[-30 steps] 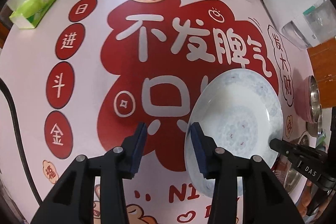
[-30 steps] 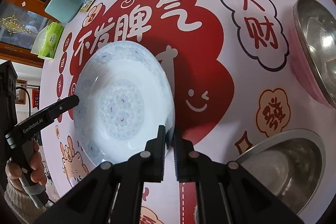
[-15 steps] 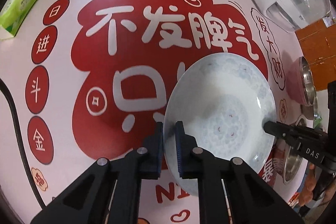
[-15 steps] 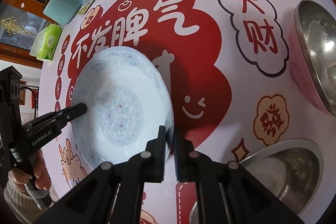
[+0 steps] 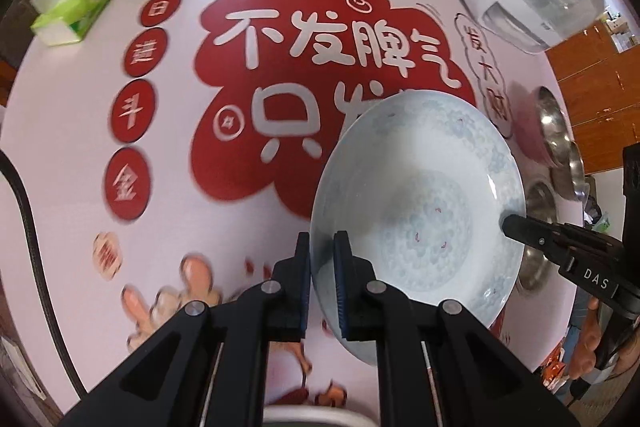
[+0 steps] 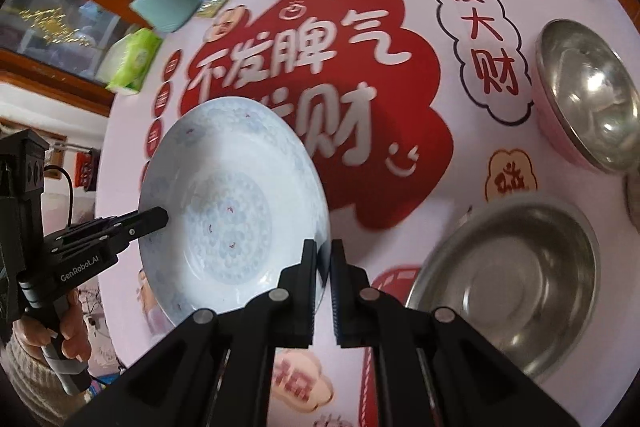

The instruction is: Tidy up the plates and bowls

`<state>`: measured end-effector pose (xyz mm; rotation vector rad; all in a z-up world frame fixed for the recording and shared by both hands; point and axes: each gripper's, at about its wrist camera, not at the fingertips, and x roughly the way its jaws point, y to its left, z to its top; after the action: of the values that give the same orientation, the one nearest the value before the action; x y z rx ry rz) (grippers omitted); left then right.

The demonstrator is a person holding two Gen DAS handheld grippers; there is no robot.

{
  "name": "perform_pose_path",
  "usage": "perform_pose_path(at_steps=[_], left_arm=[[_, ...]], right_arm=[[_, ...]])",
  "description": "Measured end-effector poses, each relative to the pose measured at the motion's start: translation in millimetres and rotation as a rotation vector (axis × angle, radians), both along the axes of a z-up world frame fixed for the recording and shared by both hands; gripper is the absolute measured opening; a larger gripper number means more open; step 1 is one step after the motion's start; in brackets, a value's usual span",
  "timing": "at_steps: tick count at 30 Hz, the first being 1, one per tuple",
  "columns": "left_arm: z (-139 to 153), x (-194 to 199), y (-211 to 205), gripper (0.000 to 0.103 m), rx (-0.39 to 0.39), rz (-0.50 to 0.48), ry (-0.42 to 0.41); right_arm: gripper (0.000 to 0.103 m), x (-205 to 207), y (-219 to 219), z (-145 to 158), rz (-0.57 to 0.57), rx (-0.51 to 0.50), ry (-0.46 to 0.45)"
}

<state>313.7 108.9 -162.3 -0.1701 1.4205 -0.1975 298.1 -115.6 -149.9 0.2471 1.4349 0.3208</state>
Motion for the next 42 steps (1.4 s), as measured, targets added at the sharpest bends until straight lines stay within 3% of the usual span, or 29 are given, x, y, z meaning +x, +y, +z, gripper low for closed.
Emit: perform_pose_path(at_steps=[9, 16, 27, 42], left_arm=[[50.0, -89.3, 26.4, 0.008, 0.041, 0.062, -0.047], [54.0, -167.5, 56.3, 0.008, 0.046, 0.14, -0.024], [21.5, -260.8, 93.1, 0.008, 0.021, 0.297, 0.037], [-35.5, -313.2, 104.7, 0.01, 0.042, 0.381, 0.077]], right_arm=[[0.006, -61.8, 25.3, 35.8, 0.094, 0.023, -0.013], [0.006, -112.9, 56.9, 40.8, 0.201, 0.038, -0.002], [0.006, -171.3, 99.3, 9.2, 0.327, 0.031, 0.04], [0.006, -206.1, 118.6, -33.6, 0.408, -0.004, 0.083]])
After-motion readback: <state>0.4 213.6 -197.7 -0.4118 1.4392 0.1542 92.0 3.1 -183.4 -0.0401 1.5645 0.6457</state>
